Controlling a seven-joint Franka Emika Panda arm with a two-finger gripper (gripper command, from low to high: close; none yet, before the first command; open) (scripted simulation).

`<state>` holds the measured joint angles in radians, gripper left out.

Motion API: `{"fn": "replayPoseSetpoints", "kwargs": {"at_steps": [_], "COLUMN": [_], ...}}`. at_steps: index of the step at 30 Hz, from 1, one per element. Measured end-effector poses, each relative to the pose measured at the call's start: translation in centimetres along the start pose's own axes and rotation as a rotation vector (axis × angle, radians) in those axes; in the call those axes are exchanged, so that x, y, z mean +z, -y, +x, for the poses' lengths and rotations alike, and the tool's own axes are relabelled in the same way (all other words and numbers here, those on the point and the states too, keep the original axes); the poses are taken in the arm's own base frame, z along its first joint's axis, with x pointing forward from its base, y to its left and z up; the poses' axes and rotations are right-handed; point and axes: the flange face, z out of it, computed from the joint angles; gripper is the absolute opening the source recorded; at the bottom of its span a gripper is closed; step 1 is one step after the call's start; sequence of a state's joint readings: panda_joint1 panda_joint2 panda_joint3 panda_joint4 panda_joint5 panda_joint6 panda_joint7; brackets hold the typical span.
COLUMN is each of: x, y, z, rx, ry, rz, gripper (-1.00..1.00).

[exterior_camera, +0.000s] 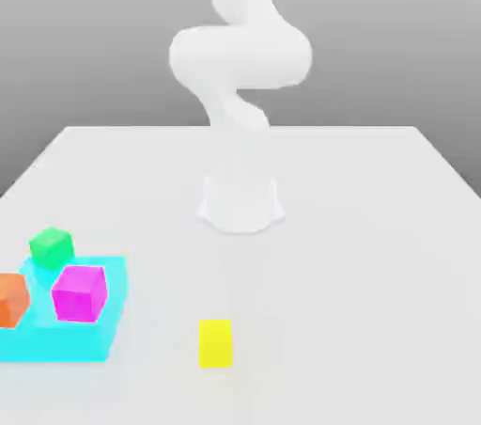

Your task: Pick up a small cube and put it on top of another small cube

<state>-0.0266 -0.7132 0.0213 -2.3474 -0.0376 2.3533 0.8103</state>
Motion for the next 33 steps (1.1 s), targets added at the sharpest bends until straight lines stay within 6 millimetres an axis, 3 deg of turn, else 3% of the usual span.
{"fn": "replayPoseSetpoints", "kwargs": {"at_steps": [4, 8, 12, 15, 21, 29, 30, 33], "x": [10.3, 18.8, 25.9, 30.0, 35.2, 39.8, 40.3, 40.3], "y": [-2.2, -6.1, -11.0, -15.0, -22.3, -25.6, -26.0, -26.0], "z": [-1.8, -4.5, -8.1, -11.5, -19.5, -23.3, -23.7, -23.7], "rx": [-0.033, -0.057, -0.074, -0.080, -0.075, -0.069, -0.071, -0.071], "ry": [0.064, 0.148, 0.250, 0.338, 0.527, 0.553, 0.554, 0.554], "rz": [-0.144, -0.259, -0.350, -0.402, -0.456, -0.457, -0.459, -0.459], "gripper": [0.00, 0.00, 0.00, 0.00, 0.00, 0.00, -1.00, -1.00]}}
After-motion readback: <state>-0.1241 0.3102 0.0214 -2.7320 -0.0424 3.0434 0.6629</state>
